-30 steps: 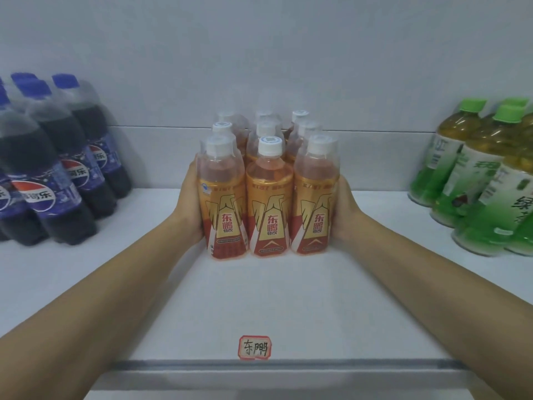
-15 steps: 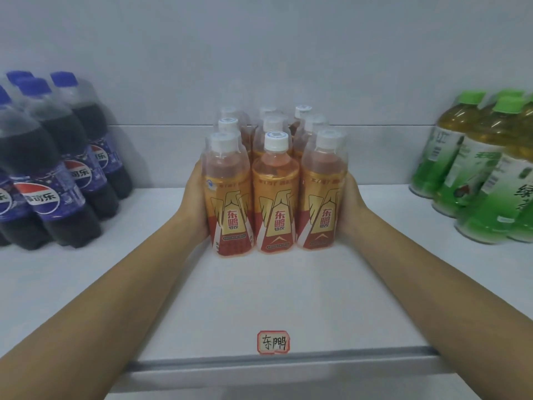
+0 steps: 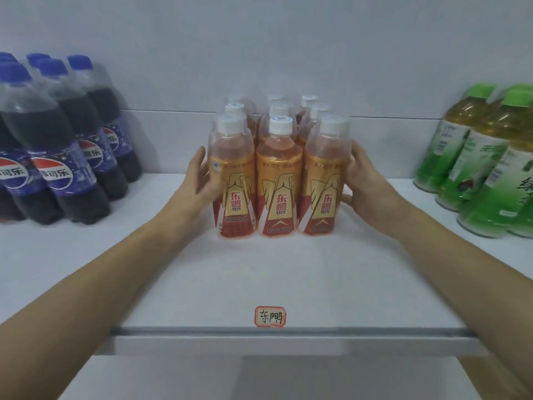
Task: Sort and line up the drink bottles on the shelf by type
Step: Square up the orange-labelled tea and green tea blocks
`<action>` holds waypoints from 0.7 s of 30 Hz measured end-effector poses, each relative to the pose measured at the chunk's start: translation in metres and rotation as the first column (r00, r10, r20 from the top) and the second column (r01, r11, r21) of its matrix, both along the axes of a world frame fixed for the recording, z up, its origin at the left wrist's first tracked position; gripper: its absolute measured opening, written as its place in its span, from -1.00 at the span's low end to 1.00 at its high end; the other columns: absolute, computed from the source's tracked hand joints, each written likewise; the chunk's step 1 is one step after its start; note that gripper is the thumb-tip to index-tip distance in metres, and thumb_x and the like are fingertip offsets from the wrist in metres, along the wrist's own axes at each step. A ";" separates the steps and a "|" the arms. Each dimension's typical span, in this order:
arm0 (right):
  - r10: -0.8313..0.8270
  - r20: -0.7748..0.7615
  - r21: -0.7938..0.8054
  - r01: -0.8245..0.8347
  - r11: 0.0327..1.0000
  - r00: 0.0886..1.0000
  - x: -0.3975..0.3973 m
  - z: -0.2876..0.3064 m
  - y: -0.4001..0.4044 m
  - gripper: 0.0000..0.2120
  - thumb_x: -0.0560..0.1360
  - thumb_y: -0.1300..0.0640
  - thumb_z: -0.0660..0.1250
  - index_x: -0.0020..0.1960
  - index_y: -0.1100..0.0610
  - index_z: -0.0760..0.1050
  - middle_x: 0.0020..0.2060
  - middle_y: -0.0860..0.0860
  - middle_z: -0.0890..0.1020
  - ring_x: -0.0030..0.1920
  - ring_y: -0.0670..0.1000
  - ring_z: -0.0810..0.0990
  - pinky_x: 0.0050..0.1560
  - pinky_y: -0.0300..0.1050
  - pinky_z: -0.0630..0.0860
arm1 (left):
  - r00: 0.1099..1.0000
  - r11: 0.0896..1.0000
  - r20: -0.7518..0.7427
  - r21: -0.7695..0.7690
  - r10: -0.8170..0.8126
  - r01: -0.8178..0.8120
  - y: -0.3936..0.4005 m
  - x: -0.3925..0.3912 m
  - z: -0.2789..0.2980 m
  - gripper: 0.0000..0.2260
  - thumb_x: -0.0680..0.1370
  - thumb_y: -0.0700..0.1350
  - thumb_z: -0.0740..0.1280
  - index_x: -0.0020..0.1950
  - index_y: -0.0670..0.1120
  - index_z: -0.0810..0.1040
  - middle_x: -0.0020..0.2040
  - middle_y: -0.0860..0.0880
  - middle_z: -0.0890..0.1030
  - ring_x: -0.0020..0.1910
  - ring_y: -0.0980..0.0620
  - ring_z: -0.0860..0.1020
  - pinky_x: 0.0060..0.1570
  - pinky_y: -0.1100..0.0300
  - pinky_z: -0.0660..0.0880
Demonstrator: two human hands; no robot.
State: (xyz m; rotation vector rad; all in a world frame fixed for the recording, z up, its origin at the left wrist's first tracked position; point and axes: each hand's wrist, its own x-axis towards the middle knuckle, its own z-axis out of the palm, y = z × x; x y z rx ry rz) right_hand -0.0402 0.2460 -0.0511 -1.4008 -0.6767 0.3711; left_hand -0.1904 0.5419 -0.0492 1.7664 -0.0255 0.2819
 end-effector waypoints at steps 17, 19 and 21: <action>-0.220 0.371 -0.240 0.322 0.916 0.902 -0.046 -0.014 0.007 0.01 0.23 -0.04 0.69 0.51 -0.14 0.17 0.25 -0.18 0.52 0.20 -0.19 0.56 0.06 -0.28 0.57 | 0.995 0.947 0.029 0.311 -0.098 0.084 -0.014 -0.014 -0.015 -0.35 0.58 0.02 0.34 0.59 -0.03 0.11 0.41 0.21 0.45 0.42 0.19 0.41 0.32 0.33 0.41; -0.247 0.416 -0.232 0.365 0.901 0.875 -0.048 -0.012 0.007 0.09 0.18 -0.10 0.70 0.51 -0.17 0.12 0.27 -0.17 0.48 0.20 -0.20 0.53 0.08 -0.20 0.58 | 0.997 0.947 0.013 0.315 -0.072 0.064 -0.016 -0.013 -0.013 -0.31 0.55 0.05 0.41 0.58 0.01 0.13 0.38 0.23 0.48 0.36 0.27 0.46 0.22 0.41 0.44; -0.270 0.472 -0.232 0.413 0.881 0.839 -0.049 -0.010 0.006 0.13 0.14 -0.17 0.69 0.50 -0.18 0.07 0.25 -0.13 0.46 0.19 -0.19 0.51 0.05 -0.19 0.56 | 1.000 0.954 0.013 0.301 -0.015 0.011 -0.017 -0.012 -0.011 -0.22 0.45 0.01 0.49 0.56 0.02 0.16 0.31 0.23 0.51 0.26 0.33 0.51 0.09 0.49 0.46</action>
